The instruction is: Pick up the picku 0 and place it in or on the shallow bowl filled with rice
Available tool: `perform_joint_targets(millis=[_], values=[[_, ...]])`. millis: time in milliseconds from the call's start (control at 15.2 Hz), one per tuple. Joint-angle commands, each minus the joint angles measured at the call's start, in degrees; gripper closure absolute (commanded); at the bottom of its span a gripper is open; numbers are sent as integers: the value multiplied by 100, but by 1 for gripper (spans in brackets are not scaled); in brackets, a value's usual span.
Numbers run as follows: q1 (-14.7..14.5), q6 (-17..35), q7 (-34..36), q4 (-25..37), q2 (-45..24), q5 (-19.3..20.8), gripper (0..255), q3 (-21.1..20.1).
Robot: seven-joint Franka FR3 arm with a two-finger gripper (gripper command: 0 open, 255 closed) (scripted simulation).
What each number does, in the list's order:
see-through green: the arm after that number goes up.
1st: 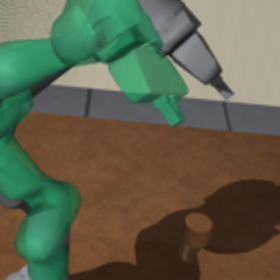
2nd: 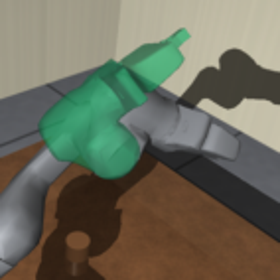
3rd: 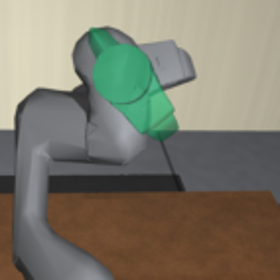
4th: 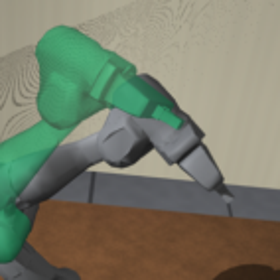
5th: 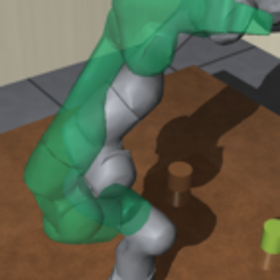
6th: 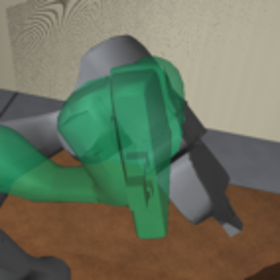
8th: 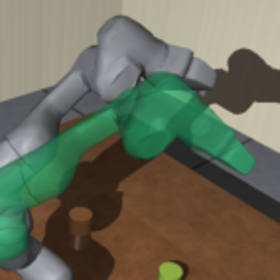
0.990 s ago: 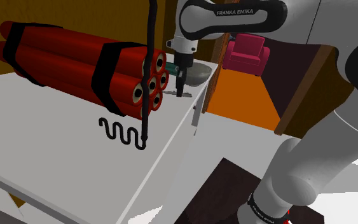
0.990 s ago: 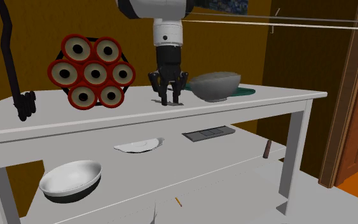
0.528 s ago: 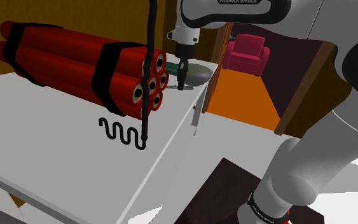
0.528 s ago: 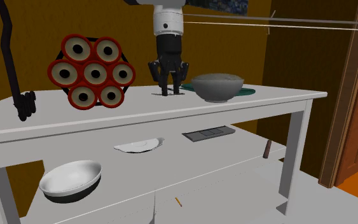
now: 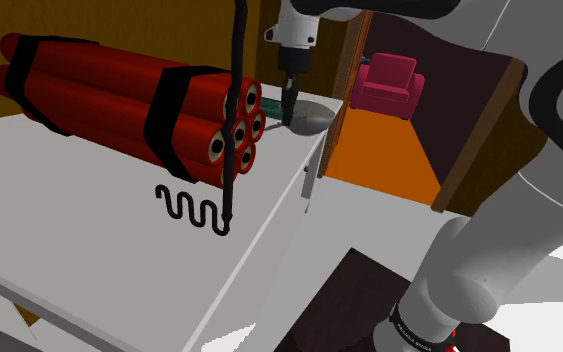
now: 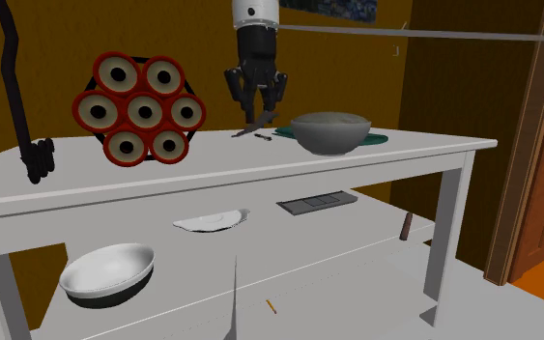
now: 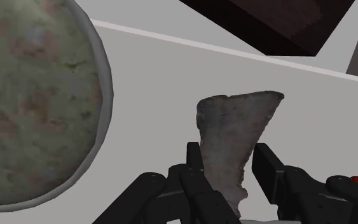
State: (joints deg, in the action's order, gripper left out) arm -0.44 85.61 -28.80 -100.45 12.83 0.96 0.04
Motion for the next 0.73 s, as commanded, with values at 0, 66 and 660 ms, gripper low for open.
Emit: perform_joint_targets(millis=[0, 66, 660], values=[[-3, -163, 4, 208, -48, -1, 255, -4], [-3, -244, 2, 317, -76, -1, 255, -5], [-2, -1007, -9, 1405, -401, 1, 255, -7]])
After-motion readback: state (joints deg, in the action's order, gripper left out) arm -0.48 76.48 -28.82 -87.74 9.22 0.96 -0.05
